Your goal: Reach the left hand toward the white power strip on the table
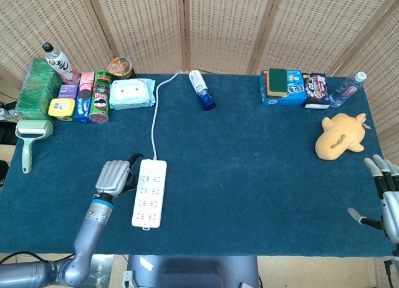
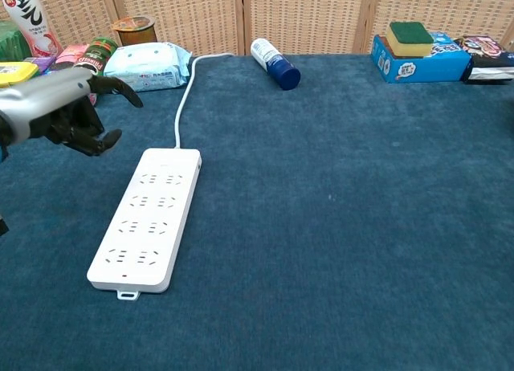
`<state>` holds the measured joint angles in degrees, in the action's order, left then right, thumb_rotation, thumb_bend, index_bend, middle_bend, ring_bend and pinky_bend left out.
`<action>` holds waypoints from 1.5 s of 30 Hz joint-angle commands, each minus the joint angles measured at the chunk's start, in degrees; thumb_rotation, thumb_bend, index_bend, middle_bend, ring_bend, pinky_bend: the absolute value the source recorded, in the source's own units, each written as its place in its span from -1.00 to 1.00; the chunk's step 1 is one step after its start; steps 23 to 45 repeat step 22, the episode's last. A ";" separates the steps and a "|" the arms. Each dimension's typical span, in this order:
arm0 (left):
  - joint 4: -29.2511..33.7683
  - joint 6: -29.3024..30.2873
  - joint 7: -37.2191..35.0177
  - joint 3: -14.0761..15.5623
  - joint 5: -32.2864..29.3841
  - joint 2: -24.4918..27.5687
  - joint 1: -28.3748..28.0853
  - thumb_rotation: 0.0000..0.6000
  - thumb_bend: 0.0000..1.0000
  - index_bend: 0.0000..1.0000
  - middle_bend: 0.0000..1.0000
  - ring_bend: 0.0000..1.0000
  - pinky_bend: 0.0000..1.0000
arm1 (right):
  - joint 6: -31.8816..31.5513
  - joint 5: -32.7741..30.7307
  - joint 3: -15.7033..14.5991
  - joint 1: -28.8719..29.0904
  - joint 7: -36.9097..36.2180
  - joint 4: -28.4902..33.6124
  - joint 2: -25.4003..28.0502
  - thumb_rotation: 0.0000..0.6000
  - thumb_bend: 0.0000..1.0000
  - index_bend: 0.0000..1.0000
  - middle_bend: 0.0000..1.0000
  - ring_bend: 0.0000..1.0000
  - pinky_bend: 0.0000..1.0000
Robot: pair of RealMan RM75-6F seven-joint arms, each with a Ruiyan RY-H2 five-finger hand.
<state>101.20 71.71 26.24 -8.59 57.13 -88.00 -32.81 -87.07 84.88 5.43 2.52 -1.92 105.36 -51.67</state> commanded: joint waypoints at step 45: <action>4.15 22.62 -19.43 14.62 26.45 24.82 24.96 1.00 -0.62 -1.00 -1.00 -1.00 -0.86 | -2.98 1.79 -0.38 -1.29 3.31 1.81 -0.25 1.00 -1.00 -1.00 -0.98 -1.00 -1.00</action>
